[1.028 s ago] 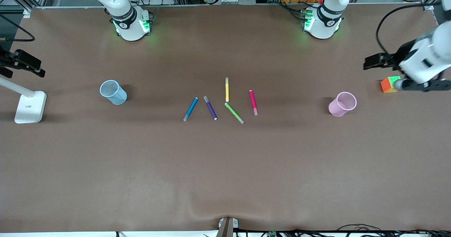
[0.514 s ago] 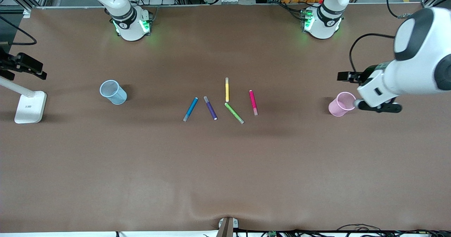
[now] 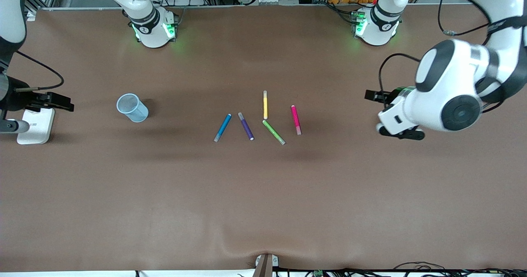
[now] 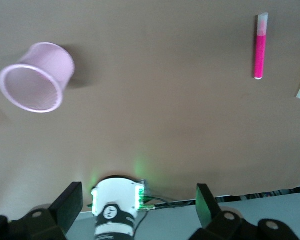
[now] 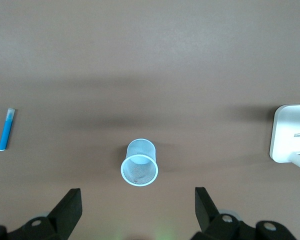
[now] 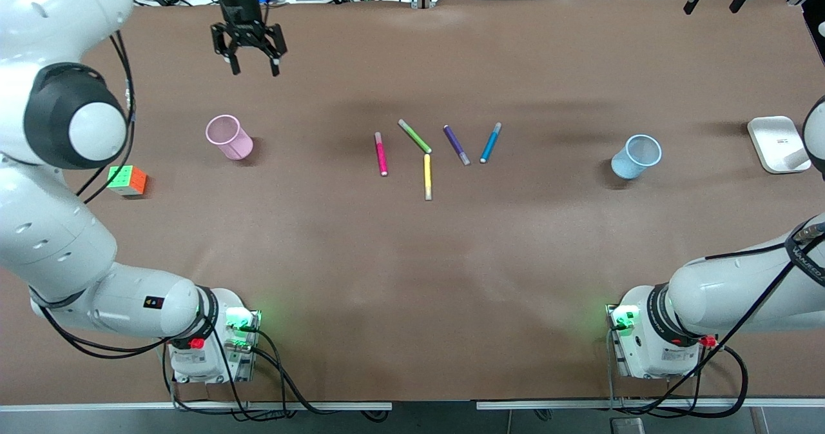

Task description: Place pink and blue markers in matching cups

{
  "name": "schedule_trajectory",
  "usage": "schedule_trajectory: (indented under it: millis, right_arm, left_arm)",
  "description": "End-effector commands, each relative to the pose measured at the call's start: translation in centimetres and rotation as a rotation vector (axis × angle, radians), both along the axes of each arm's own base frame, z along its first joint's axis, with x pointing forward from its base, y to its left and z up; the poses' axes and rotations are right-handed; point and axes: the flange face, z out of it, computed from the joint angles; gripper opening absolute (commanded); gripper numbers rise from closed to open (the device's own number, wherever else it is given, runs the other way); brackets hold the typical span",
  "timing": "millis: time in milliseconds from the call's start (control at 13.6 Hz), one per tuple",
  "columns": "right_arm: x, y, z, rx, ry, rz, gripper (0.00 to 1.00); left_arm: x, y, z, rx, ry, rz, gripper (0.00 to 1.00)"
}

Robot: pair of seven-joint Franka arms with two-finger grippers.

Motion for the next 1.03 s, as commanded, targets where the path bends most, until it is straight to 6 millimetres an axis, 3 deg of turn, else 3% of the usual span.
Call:
schedule_trajectory:
  millis: [0, 147, 587, 954]
  right_arm:
    - [0.9, 1.3, -1.5, -0.006, 0.033, 0.003, 1.00]
    - [1.8, 3.2, -4.2, -0.018, 0.072, -0.042, 1.00]
    - [3.6, 11.2, -10.3, -0.025, 0.118, -0.211, 1.00]
    - [2.7, 17.8, -17.6, 0.012, 0.115, -0.403, 1.00]
  left_arm:
    - [1.1, -4.3, -2.0, 0.053, 0.031, 0.088, 1.00]
    - [0.0, -8.7, -4.1, 0.130, 0.040, 0.144, 1.00]
    - [0.2, -16.0, -8.8, 0.074, -0.113, 0.124, 1.00]
    - [0.0, -19.3, -14.7, 0.065, -0.107, 0.252, 1.00]
